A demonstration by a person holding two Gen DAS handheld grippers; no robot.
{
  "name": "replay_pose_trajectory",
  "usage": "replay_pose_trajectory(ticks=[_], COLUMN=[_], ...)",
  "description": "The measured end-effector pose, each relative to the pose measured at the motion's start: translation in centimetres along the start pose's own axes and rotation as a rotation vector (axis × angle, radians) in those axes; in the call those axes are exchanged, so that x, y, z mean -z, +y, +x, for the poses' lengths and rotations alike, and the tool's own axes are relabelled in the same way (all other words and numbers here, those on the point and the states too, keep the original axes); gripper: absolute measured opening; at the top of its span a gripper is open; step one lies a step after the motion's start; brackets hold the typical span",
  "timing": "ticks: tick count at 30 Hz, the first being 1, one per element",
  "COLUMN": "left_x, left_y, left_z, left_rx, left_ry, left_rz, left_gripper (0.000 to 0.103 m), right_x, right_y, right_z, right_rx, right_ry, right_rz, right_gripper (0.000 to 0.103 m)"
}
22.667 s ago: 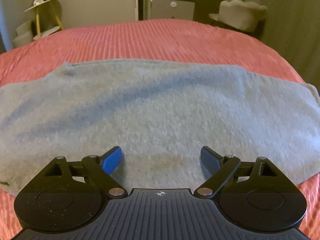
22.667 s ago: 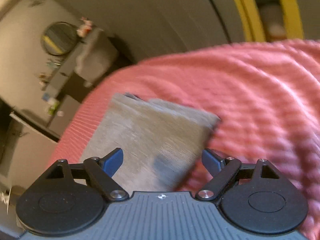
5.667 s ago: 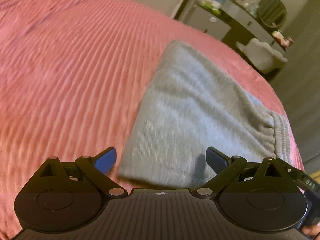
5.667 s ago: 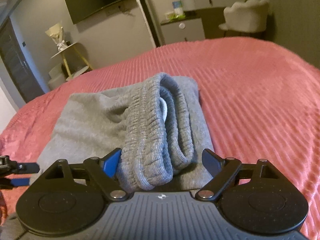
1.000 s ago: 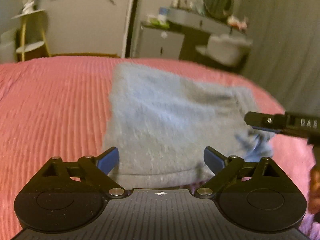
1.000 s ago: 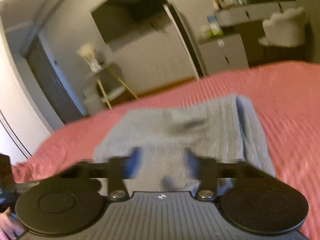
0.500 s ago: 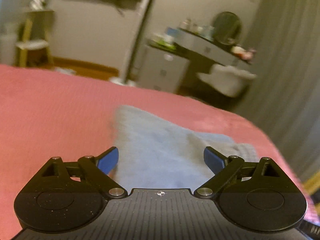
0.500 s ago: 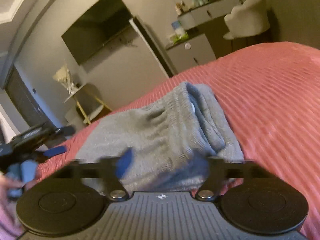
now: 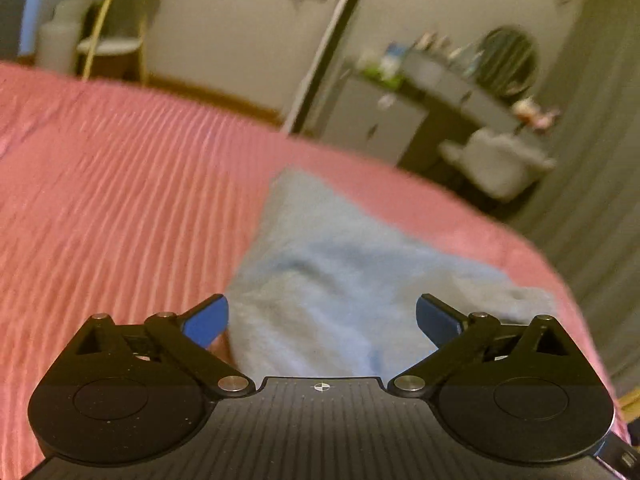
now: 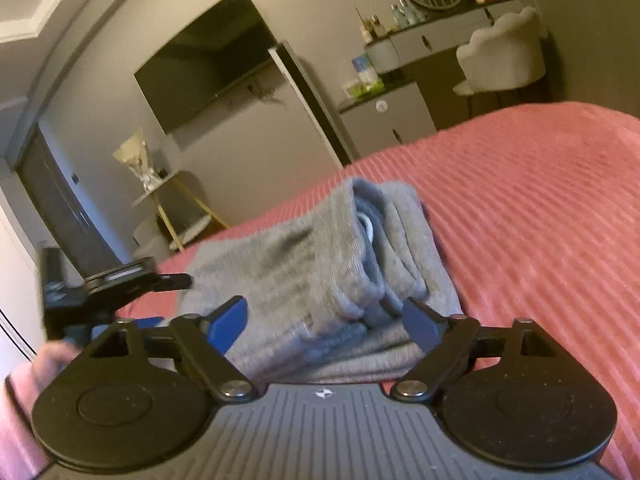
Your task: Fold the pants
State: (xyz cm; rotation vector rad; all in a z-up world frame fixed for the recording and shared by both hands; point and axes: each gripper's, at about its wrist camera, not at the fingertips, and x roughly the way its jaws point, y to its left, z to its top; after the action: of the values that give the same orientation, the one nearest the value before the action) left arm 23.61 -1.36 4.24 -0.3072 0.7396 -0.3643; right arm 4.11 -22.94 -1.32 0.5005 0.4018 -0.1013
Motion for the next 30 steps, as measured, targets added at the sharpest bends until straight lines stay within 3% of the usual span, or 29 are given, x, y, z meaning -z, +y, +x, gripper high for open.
replay_pose_trajectory(ticks=[3,4,6,9,12,14,18,24,26,30], left_x=[1.4,1.6,2.0,2.7,2.2,2.2,4.4,10.6,11.7,11.5], left_y=[-0.5,-0.8,-1.0,-0.7,0.5,0.4,-1.7,-5.4,-5.3,-4.9], left_z=[-1.7,-1.2,1.6,5.5,4.0,1.6,-3.3,-7.8,-8.6,-10.3], left_rx=[0.121,0.144,0.068,-0.170,-0.128,-0.086,-0.071,-0.204,-0.214,-0.222], left_ry=[-0.021,0.005,0.084,0.226,0.233,0.213,0.164,0.199,0.243,0.203], left_rz=[0.030,0.045,0.068,0.082,-0.089,-0.121,-0.066,0.106,0.110,0.082], left_gripper=[0.103,0.103,0.102,0.103,0.103,0.103,0.103,0.103,0.103,0.103], right_x=[0.1,0.1,0.3,0.4,1.0,1.8,4.4,6.7,7.0,6.8], right_y=[0.0,0.0,0.1,0.6,1.3,1.4,1.1,1.8,2.8,4.5], right_z=[0.0,0.0,-0.1,-0.3,-1.2,-2.7,-5.0,-7.6,-8.0,-7.6], right_rx=[0.017,0.020,0.015,0.028,0.043,0.060,0.143,0.219,0.284,0.417], right_ry=[0.010,0.013,0.018,0.033,0.068,0.070,0.132,0.256,0.286,0.324], right_rz=[0.006,0.011,0.017,0.019,0.006,-0.024,-0.096,-0.056,-0.067,-0.061], right_gripper=[0.086,0.086,0.086,0.086,0.086,0.086,0.086,0.086,0.086,0.086])
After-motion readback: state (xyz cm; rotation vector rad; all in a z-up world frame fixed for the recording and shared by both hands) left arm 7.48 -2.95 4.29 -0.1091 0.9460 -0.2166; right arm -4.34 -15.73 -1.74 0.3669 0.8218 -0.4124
